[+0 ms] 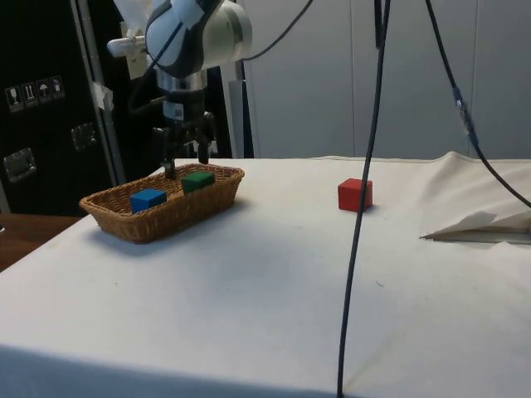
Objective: Pick up exactly two blocks and place them into the basket.
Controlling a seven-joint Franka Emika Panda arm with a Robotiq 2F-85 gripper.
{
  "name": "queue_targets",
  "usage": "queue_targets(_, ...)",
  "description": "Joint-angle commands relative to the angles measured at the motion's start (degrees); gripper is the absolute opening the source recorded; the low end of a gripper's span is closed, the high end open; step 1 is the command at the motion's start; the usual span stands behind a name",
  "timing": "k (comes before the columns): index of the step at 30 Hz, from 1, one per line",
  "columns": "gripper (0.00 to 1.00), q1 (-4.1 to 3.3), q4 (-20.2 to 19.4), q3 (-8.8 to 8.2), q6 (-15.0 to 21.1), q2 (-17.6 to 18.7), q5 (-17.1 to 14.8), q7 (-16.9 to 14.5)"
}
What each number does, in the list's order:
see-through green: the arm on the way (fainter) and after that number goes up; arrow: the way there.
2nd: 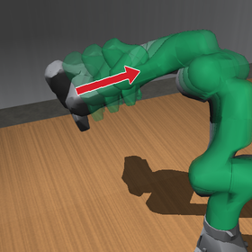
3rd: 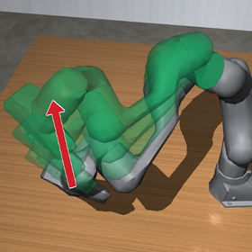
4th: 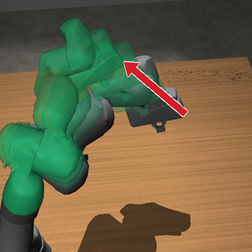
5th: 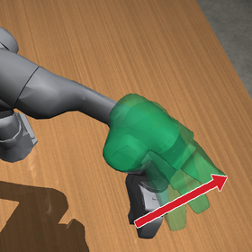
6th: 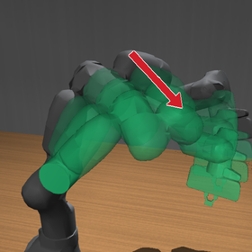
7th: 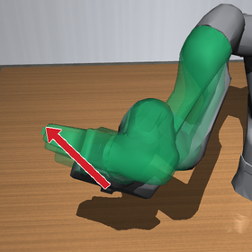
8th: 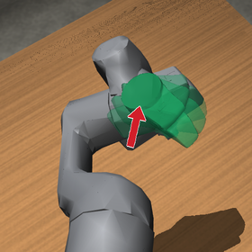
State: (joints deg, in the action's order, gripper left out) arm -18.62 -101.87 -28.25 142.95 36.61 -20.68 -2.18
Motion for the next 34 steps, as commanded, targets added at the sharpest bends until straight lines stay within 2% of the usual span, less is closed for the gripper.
queue_targets(1,1.0,-0.74,-0.74,-0.34,-0.06,-0.69,0.4,0.69)
queue_targets(7,1.0,-2.06,-2.23,-0.23,-0.29,-2.81,1.6,2.06)
queue_targets(8,1.0,-1.32,-1.6,0.17,-0.11,-2.12,1.09,1.43)
queue_targets(9,1.0,-2.23,-2.46,-0.23,-0.34,-3.09,1.72,2.18)
queue_targets(11,1.0,-2.69,-3.15,0.0,-0.46,-4.24,2.52,2.92)
queue_targets(17,1.0,-3.27,-4.64,0.63,-0.29,-6.59,4.13,4.24)
queue_targets(18,1.0,-2.64,-4.13,1.09,-0.29,-6.07,3.67,3.67)
queue_targets(19,1.0,-3.38,-4.87,0.74,-0.29,-7.05,4.35,4.47)
queue_targets(20,1.0,-3.5,-5.39,1.03,-0.23,-7.85,4.93,4.87)
queue_targets(25,1.0,-3.78,-7.05,1.49,-0.06,-10.49,6.3,5.5)
queue_targets(26,1.0,-3.27,-6.47,1.95,-0.29,-9.97,5.79,5.04)
queue_targets(27,1.0,-3.84,-7.39,1.55,0.0,-10.94,6.47,5.5)
queue_targets(28,1.0,-3.84,-7.68,1.6,0.06,-11.4,6.65,5.56)
queue_targets(32,1.0,-3.61,-8.54,2.12,0.8,-12.09,6.82,5.5)
queue_targets(34,1.0,-3.27,-8.48,2.41,0.23,-12.2,6.53,5.04)
